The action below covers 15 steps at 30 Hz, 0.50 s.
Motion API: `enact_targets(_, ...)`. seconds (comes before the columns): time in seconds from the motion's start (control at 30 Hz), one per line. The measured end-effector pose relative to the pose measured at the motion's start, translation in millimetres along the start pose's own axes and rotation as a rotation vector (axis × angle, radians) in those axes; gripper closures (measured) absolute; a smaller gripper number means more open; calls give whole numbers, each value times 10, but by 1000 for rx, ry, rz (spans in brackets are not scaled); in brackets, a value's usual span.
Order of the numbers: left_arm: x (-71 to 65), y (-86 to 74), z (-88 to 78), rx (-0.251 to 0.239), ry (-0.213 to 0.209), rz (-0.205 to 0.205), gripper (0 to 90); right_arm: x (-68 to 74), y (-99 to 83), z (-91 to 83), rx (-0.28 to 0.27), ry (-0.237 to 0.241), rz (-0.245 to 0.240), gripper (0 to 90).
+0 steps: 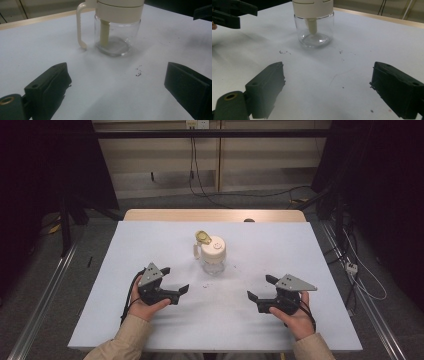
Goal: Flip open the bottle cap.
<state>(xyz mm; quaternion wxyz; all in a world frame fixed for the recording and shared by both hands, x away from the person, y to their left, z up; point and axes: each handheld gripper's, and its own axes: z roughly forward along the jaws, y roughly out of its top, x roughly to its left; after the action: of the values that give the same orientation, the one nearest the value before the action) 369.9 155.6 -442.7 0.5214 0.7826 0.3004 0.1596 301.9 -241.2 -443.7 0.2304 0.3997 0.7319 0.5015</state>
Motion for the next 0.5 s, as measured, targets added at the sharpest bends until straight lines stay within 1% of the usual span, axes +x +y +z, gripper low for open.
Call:
enact_targets(0.03,-5,-7,-14,-2,1,-12,54,-3,-8,-10,-1,1,3,103)
enact_targets(0.1,5,-11,-47,2,11,-4,55,-4,-20,-36,-2,0,0,97)
enact_targets(0.17,22,-23,-77,3,20,-13,55,-4,-29,-57,-1,2,0,97)
enact_targets(0.3,46,-46,-128,7,22,-20,55,-14,-53,-90,3,-4,-6,95)
enact_targets(0.33,59,-50,-144,8,26,-8,55,-18,-58,-100,2,-6,-4,93)
enact_targets(0.4,64,-61,-171,2,25,-26,55,-31,-69,-120,2,-10,-5,92)
enact_targets(0.5,80,-81,-216,2,28,-12,55,-43,-88,-146,6,-14,-2,91)
